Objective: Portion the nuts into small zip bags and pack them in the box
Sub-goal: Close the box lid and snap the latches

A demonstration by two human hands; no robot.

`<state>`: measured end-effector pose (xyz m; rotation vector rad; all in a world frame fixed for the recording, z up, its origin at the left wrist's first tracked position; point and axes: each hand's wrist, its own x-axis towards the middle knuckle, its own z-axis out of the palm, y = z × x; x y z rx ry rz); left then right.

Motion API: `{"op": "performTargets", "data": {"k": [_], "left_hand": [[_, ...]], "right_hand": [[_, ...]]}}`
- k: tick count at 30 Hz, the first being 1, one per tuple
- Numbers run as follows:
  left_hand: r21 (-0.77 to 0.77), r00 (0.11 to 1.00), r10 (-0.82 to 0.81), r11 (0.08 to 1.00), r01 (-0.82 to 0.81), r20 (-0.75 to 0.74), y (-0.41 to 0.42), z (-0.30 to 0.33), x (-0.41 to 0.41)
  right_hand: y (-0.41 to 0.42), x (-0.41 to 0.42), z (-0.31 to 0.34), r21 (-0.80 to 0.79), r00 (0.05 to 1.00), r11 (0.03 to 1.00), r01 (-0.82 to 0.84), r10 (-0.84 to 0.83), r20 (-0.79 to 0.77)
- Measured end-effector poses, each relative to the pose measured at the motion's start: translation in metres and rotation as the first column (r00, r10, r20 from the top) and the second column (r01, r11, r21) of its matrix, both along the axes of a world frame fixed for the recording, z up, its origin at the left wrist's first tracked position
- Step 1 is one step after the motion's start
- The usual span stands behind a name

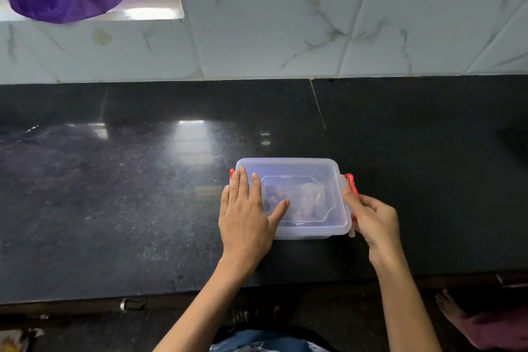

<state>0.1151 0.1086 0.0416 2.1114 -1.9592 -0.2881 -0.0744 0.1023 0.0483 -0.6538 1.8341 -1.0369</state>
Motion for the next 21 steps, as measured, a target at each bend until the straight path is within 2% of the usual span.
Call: {"op": "performTargets", "data": {"k": [3,5,7,13,18,20,21], "left_hand": [[-0.004,1.000,0.001,1.000,-0.001,-0.022,0.000,0.001,-0.001],[-0.005,1.000,0.000,1.000,0.000,-0.028,0.000,0.000,-0.001],[-0.008,0.999,0.004,1.000,-0.005,-0.037,0.000,0.000,-0.002],[-0.006,0.999,0.008,1.000,-0.009,-0.044,0.000,0.000,-0.003],[-0.007,0.999,0.013,1.000,-0.013,-0.040,0.000,-0.001,-0.003],[-0.049,0.992,-0.022,0.999,0.016,-0.123,0.000,-0.002,-0.002],[-0.098,0.970,-0.033,0.995,0.009,-0.240,0.000,-0.001,0.000]], "right_hand": [[0.006,0.012,0.006,-0.181,0.958,0.982,-0.058,0.004,-0.285],[0.009,0.016,0.007,-0.196,0.903,0.975,-0.107,0.014,-0.429],[0.010,0.017,0.006,-0.176,0.862,0.974,-0.146,0.037,-0.506],[0.006,0.017,-0.002,-0.090,0.787,0.985,-0.150,0.063,-0.614],[0.005,0.027,-0.004,-0.111,0.705,0.980,-0.165,0.039,-0.709],[0.005,0.025,-0.002,-0.109,0.711,0.977,-0.182,0.054,-0.702],[0.005,0.021,0.000,-0.111,0.743,0.977,-0.182,0.063,-0.667]]}}
